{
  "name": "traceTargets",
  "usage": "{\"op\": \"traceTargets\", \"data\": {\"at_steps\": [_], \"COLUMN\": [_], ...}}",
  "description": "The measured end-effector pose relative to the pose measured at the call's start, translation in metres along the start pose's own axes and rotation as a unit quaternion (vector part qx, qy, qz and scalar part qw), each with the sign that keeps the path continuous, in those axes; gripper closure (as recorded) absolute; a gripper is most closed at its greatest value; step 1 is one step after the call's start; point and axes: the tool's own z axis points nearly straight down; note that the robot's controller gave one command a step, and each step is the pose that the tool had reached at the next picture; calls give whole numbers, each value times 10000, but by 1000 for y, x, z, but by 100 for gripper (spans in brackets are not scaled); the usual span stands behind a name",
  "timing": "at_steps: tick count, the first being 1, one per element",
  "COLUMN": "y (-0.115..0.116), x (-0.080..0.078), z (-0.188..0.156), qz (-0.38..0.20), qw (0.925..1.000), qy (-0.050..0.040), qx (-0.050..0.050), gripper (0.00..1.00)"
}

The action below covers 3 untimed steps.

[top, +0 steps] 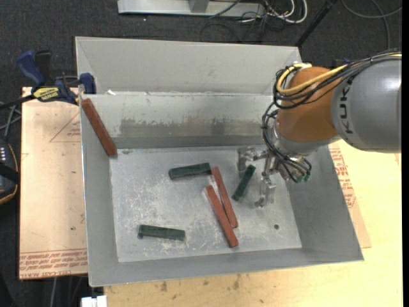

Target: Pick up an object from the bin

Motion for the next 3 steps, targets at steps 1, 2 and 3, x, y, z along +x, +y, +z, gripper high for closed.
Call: {"op": "traceTargets", "data": {"at_steps": [1,2,3], "y": [2,2,0], "x": [-15,-15,-5], "z": [22,22,-127], "qz": [-479,-480,-776], "qw": [9989,9988,9970], "qy": [1,1,-10], "qx": [0,0,5], "gripper": [100,100,100]}}
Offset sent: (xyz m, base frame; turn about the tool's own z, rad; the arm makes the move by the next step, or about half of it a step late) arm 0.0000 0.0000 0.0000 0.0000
